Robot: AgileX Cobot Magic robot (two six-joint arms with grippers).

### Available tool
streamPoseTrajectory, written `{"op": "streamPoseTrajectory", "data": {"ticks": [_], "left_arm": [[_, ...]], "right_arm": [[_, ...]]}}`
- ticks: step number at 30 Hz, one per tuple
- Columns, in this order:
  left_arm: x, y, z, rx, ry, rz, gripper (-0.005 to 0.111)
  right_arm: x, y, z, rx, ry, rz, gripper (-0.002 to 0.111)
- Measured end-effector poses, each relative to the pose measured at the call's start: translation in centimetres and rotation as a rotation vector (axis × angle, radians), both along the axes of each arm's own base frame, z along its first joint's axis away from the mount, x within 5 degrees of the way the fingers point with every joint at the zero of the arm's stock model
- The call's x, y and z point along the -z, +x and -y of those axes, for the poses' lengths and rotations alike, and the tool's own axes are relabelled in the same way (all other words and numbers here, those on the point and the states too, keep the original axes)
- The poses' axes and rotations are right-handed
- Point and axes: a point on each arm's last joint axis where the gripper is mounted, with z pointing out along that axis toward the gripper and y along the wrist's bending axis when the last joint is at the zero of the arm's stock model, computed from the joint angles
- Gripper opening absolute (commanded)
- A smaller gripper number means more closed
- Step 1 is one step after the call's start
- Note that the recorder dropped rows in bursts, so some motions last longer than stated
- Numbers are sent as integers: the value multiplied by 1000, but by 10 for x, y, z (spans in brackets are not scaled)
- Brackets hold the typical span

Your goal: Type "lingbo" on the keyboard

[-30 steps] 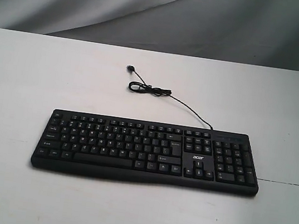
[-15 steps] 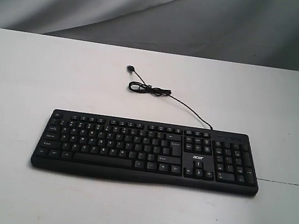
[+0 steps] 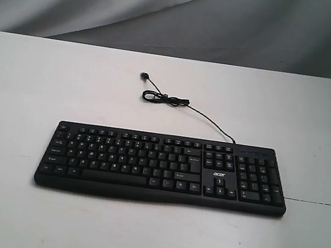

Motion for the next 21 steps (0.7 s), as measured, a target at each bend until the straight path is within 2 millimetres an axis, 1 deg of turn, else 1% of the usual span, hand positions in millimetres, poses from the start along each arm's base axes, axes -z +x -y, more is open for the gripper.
{"op": "streamPoseTrajectory", "data": {"ticks": [2,21], "left_arm": [[0,0,0,0,0,0,0],[0,0,0,0,0,0,0]], "right_arm": [[3,0,0,0,-1,-13,0],[3,0,0,0,-1,-13,0]]}}
